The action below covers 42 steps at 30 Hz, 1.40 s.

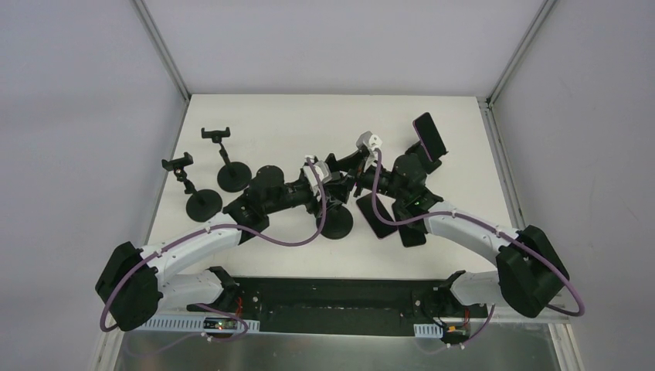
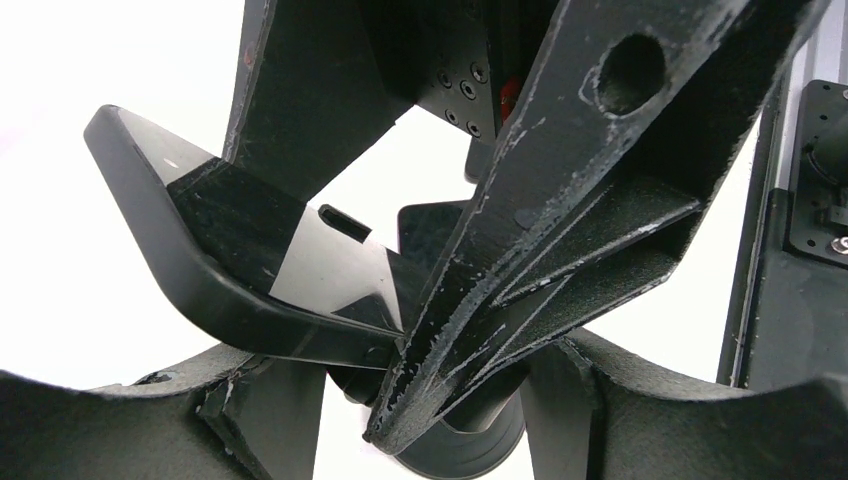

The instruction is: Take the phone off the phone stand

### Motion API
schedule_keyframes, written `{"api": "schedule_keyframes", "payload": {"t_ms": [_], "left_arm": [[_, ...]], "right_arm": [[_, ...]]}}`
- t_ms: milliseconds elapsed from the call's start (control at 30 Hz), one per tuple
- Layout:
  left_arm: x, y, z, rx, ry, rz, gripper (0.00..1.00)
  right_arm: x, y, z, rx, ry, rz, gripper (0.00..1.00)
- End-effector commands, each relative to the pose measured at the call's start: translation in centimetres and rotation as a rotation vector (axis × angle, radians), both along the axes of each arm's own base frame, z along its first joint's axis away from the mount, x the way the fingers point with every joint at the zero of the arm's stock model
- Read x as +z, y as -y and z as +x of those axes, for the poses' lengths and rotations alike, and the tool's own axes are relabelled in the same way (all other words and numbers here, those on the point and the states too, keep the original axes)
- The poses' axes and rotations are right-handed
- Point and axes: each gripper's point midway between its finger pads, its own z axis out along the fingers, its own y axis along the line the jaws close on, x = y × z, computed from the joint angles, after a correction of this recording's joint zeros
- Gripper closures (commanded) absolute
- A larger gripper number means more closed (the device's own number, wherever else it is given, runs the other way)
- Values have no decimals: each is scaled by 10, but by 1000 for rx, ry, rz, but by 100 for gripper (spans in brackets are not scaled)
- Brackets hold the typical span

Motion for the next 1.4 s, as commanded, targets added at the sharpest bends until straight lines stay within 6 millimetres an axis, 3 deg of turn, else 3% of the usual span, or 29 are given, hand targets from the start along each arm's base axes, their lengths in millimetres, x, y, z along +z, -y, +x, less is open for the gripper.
{"api": "schedule_keyframes", "payload": {"t_ms": [0, 300, 467, 867, 1067, 1133, 1367], "left_arm": [[22, 29, -97, -464, -91, -92, 100], [22, 32, -113, -556, -109, -92, 100], [19, 32, -122, -593, -121, -89, 100], [11, 29, -127, -610, -131, -77, 100], [8, 29, -119, -564, -126, -69, 100], [6, 29, -113, -525, -124, -62, 100], [-3, 28, -62, -298, -97, -27, 100]], "right_arm": [[-19, 70, 108, -459, 164, -118, 100], [-35, 93, 135, -519, 155, -143, 100], [-41, 95, 133, -448, 107, -172, 100], [-29, 79, 94, -87, 17, -142, 100], [-20, 69, 66, 57, -29, -98, 100], [-16, 67, 53, 114, -35, -86, 100], [7, 65, -2, 291, -22, -21, 100]]}}
